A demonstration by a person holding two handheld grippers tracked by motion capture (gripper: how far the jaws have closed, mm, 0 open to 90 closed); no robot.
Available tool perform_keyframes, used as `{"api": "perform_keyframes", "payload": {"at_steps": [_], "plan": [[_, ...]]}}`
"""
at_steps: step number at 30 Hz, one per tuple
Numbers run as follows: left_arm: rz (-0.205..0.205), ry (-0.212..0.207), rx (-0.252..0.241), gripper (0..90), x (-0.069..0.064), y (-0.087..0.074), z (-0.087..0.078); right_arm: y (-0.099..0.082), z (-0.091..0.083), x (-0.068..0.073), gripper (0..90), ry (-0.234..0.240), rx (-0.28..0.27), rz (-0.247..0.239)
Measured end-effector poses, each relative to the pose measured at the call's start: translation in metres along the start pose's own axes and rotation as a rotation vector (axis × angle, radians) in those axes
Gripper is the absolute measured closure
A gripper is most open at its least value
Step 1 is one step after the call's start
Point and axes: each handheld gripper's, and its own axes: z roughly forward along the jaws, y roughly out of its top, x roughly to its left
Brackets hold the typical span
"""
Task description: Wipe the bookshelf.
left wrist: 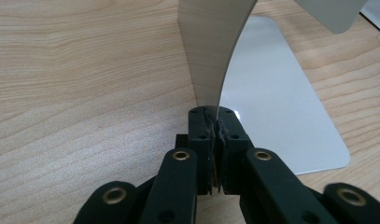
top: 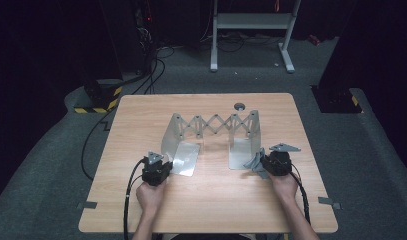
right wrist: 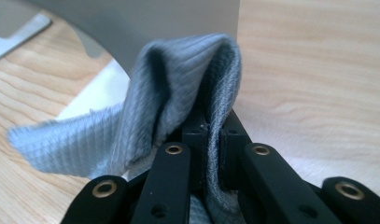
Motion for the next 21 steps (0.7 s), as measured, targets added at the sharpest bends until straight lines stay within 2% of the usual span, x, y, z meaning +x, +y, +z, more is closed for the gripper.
{"api": "perform_keyframes", "payload": {"at_steps": [6,16,21], "plan": [[0.004,0.002,-0.002,85.8,0.000,0.000,0.000,0.002,-0.002,-0.001,85.1,0.004,-0.005,0.010],[0.012,0.006,-0.001,85.4,-0.001,0.000,0.000,0.029,-0.036,0.003,85.1,0.031,-0.154,0.009],[0.016,0.010,-0.001,85.0,-0.002,0.000,0.000,0.041,-0.050,0.003,85.0,0.036,-0.208,-0.001]]}}
